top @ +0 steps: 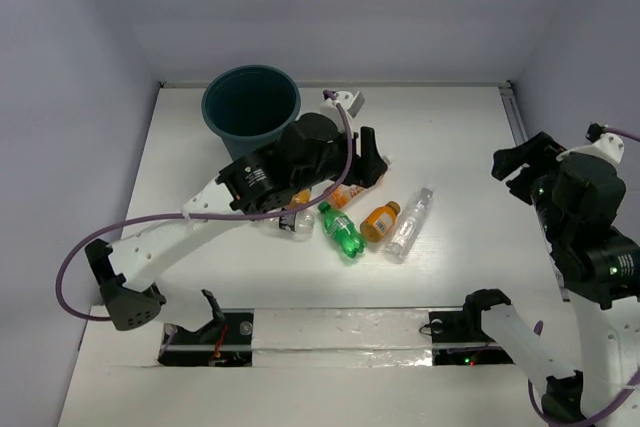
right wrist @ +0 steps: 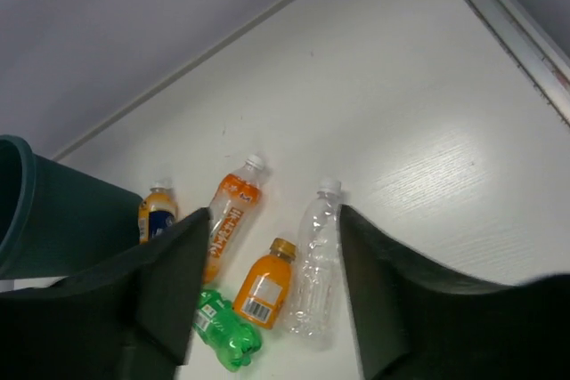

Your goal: Put the plastic bottles in the bin

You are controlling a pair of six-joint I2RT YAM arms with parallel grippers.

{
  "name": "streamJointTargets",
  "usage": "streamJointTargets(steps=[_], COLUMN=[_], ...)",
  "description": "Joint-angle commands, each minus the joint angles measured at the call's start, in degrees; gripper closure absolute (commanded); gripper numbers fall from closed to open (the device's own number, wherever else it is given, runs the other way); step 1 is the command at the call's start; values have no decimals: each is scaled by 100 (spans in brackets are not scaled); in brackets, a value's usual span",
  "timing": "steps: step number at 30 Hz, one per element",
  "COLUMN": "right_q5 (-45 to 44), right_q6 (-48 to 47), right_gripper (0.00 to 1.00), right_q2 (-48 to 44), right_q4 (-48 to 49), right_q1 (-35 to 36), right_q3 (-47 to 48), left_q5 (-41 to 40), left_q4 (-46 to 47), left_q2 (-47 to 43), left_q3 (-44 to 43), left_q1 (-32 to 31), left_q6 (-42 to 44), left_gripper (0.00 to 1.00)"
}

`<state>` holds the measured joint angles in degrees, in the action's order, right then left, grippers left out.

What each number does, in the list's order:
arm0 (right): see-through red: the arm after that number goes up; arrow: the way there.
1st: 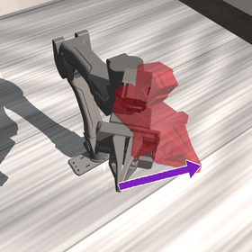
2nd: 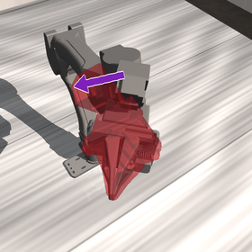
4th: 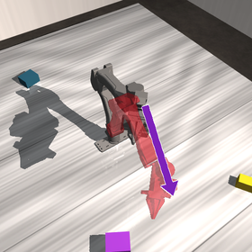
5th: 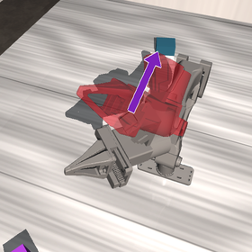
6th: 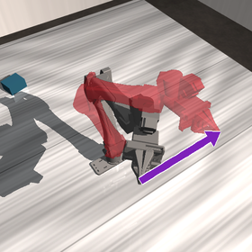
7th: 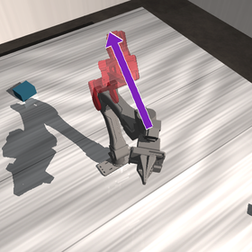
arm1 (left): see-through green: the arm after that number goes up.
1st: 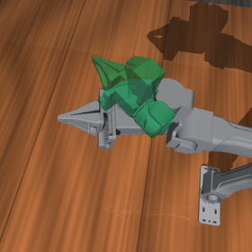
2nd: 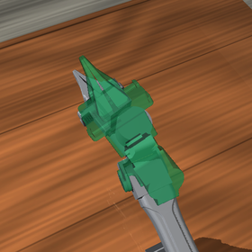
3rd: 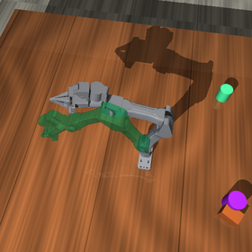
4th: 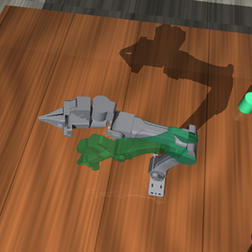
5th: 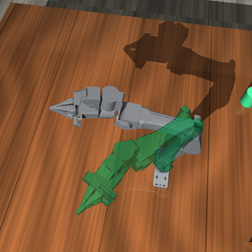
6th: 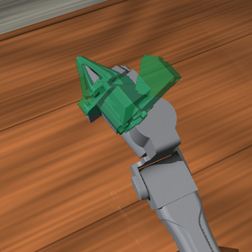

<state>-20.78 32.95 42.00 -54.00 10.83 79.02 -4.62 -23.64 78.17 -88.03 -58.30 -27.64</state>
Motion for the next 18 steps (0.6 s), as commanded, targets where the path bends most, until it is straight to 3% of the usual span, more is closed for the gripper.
streamJointTargets(steps=[1,2,4,6,9,10,16,18], right_q5=[196,266,556,732,803,794,925,1032], right_q6=[124,159,282,378,449,458,616,651], right_gripper=[41,72,99,100,100,100,100,100], right_q2=[-86,-147,-227,-428,-666,-684,-1008,-1106], right_q4=[-32,-23,-23,-6,74,65,-67,-23], right_q1=[-37,-37,-37,-37,-37,-37,-37,-37], right_q3=[-132,-272,-440,-737,-967,-1037,-1572,-1793], left_q5=[-117,-127,-109,-92,-144,-170,242,436], left_q4=[210,237,281,272,105,79,202,123], left_q2=[40,66,206,373,813,1023,1936,2185], left_q3=[66,119,146,76,-108,-135,-372,-557], left_q1=[3,3,3,55,117,187,530,793], left_q6=[258,311,504,662,926,1023,1366,1489], left_gripper=[46,47,52,62,87,100,100,95])
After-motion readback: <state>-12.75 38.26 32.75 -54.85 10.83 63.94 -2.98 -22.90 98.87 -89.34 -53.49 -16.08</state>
